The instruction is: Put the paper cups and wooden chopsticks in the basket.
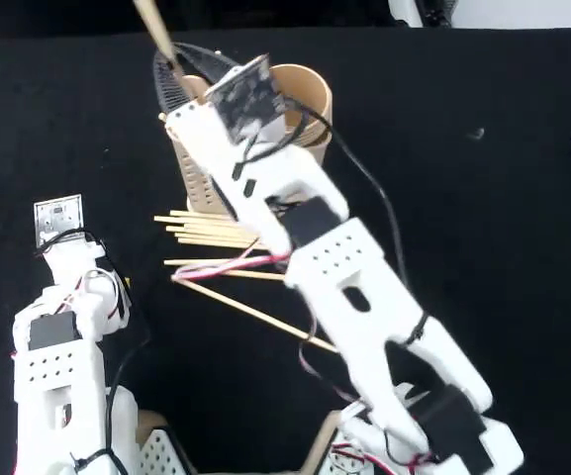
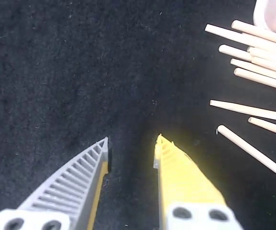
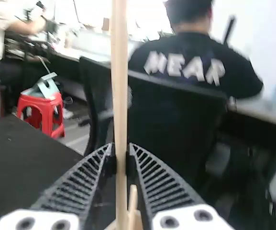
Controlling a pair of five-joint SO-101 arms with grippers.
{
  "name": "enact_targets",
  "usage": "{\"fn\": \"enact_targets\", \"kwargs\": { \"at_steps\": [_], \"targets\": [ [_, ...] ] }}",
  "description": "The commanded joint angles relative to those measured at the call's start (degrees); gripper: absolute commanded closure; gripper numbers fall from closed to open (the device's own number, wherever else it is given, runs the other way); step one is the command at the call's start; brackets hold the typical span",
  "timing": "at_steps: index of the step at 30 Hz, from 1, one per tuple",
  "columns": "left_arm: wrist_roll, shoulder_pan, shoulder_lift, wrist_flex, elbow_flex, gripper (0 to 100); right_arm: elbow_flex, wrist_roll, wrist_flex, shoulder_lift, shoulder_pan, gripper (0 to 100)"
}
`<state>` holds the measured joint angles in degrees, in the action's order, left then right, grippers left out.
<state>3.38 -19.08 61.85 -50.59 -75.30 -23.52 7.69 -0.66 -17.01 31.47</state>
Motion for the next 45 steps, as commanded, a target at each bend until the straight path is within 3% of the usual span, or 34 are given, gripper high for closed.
{"fn": "enact_targets", "kwargs": {
  "at_steps": [1, 9, 15, 23, 31, 34, 38, 45],
  "targets": [
    [-0.09, -0.40, 0.00, 0.79, 0.40, 83, 2.77, -8.09, -0.97, 0.48, -3.96, 98.8],
    [-0.09, -0.40, 0.00, 0.79, 0.40, 83, -1.01, -9.05, 3.43, 0.13, -4.13, 98.2],
    [-0.09, -0.40, 0.00, 0.79, 0.40, 83, 3.74, -10.81, 16.18, 0.31, -4.13, 78.7],
    [-0.09, -0.40, 0.00, 0.79, 0.40, 83, 14.02, -12.04, 30.95, -4.44, -4.04, 83.2],
    [-0.09, -0.40, 0.00, 0.79, 0.40, 83, 14.37, -11.43, 58.02, -21.23, -4.13, 83.6],
    [-0.09, -0.40, 0.00, 0.88, 0.40, 83, 9.71, -6.95, 66.37, -23.60, -4.13, 83.6],
    [-0.09, -0.13, 0.00, 0.79, 0.40, 83, -2.33, 1.14, 69.01, -23.87, -4.04, 83.3],
    [-0.09, -0.13, 0.00, 0.79, 0.40, 83, -31.25, 13.71, 57.14, -23.78, -0.44, 83.1]
  ]
}}
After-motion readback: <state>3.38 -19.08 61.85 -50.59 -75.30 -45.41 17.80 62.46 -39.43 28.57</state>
